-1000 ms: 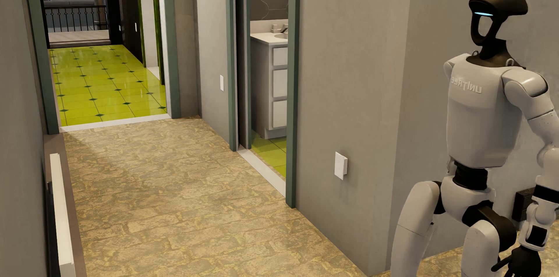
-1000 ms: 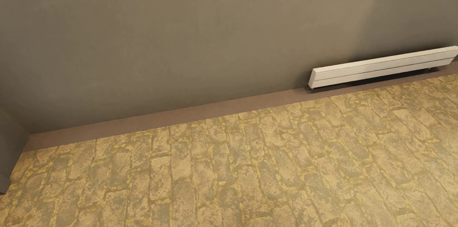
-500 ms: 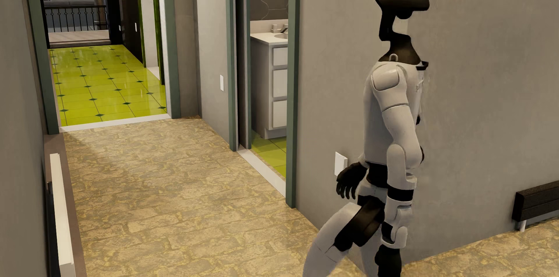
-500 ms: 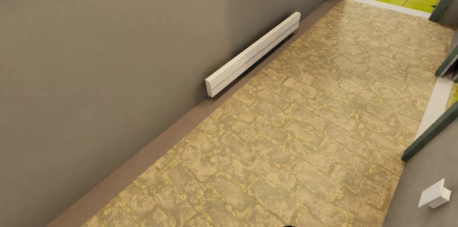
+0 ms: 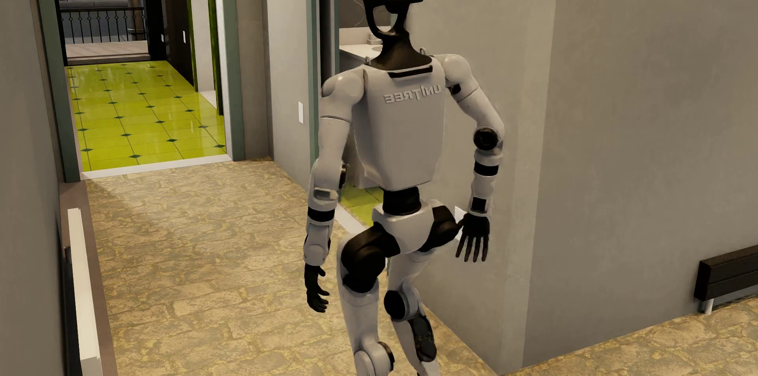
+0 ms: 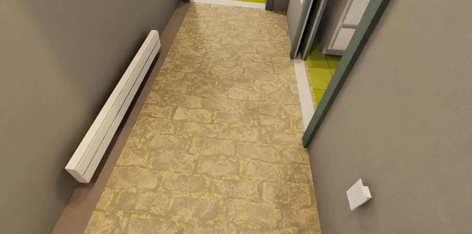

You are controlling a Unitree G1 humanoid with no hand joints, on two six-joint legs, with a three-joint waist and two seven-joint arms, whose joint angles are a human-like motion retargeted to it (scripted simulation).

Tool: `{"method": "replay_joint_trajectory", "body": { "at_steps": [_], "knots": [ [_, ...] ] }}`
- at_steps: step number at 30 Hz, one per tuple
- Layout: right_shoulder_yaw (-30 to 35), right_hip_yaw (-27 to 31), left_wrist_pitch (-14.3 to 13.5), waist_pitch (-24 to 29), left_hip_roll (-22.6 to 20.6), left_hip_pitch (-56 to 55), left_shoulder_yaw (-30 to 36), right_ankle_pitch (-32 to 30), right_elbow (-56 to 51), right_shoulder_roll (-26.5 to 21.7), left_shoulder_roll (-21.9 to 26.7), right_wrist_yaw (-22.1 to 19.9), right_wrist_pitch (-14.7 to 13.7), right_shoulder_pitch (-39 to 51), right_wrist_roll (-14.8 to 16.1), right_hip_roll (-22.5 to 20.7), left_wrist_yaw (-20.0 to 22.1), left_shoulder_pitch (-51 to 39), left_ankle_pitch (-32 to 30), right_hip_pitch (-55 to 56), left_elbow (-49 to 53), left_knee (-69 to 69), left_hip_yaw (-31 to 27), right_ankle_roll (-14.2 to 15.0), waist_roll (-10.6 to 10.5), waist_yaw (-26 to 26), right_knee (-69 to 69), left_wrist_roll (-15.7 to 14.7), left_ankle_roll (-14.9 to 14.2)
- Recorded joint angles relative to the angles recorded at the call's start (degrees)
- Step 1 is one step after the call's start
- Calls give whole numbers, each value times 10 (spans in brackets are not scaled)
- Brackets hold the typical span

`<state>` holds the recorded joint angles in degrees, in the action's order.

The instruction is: Avoid the corner

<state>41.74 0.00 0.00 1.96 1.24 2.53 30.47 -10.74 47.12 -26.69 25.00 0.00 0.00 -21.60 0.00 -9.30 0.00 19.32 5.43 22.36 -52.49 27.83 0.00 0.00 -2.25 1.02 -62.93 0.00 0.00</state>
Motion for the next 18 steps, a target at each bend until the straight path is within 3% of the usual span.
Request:
{"method": "replay_joint_trajectory", "body": {
  "at_steps": [2, 3, 5, 6, 8, 9, 11, 12, 13, 15, 16, 18],
  "knots": [
    [-50, 0, 0, 16, -4, 54, -33, -63, -34, 17, 2, 0, 0, 4, 0, -13, 0, -6, 11, 7, 18, -10, 0, 0, -8, 34, 192, 0, 0],
    [-56, 0, 0, 26, -8, 85, -42, -60, -45, 23, 6, 0, 0, 3, 0, -13, 0, -10, 16, -6, 23, -13, 0, 0, -7, 44, 289, 0, 0],
    [-48, 0, 0, 32, -28, 132, -57, 80, -56, 26, 11, 0, 0, -3, 0, 7, 0, -11, 24, -21, 33, -16, 0, 0, -3, 53, 395, 0, 0],
    [-35, 0, 0, 31, -32, 150, -64, 97, -48, 25, 12, 0, 0, -4, 0, 11, 0, -6, 27, -8, 39, -15, 0, 0, -6, 50, 392, 0, 0],
    [8, 0, 0, 19, -13, 172, -84, -48, 0, 25, 7, 0, 0, -2, 0, 0, 0, 21, 11, 17, 47, 1, 0, 0, -25, 56, 367, 0, 0],
    [36, 0, 0, 5, 7, 171, -84, -79, 29, 22, 1, 0, 0, -5, 0, -9, 0, 43, -25, 25, 44, 22, 0, 0, -41, 57, 345, 0, 0],
    [108, 0, 0, -13, 57, 108, -48, -30, 77, 11, -9, 0, 0, -18, 0, -20, 0, 71, -174, -18, 13, 159, 0, 0, -69, 34, 333, 0, 0],
    [159, 0, 0, -34, 94, 7, -19, -5, 91, 6, -9, 0, 0, -6, 0, -42, 0, 68, -229, -23, -1, 272, 0, 0, -86, 7, 344, 0, 0],
    [199, 0, 0, -38, 98, -67, 3, 24, 98, 1, -10, 0, 0, 11, 0, -49, 0, 68, -199, -49, -16, 366, 0, 0, -85, -21, 353, 0, 0],
    [238, 0, 0, -10, 100, -136, 49, 119, 99, -6, -8, 0, 0, 55, 0, -44, 0, 81, -74, -164, -38, 456, 0, 0, -66, -61, 380, 0, 0],
    [204, 0, 0, 6, 92, -156, 77, 174, 88, -11, -8, 0, 0, 69, 0, -35, 0, 90, -27, -226, -48, 443, 0, 0, -54, -72, 390, 0, 0],
    [62, 0, 0, 30, 58, -186, 129, 239, 34, -19, -14, 0, 0, 81, 0, -6, 0, 93, 13, -315, -74, 321, 0, 0, -30, -94, 392, 0, 0]
  ]
}}
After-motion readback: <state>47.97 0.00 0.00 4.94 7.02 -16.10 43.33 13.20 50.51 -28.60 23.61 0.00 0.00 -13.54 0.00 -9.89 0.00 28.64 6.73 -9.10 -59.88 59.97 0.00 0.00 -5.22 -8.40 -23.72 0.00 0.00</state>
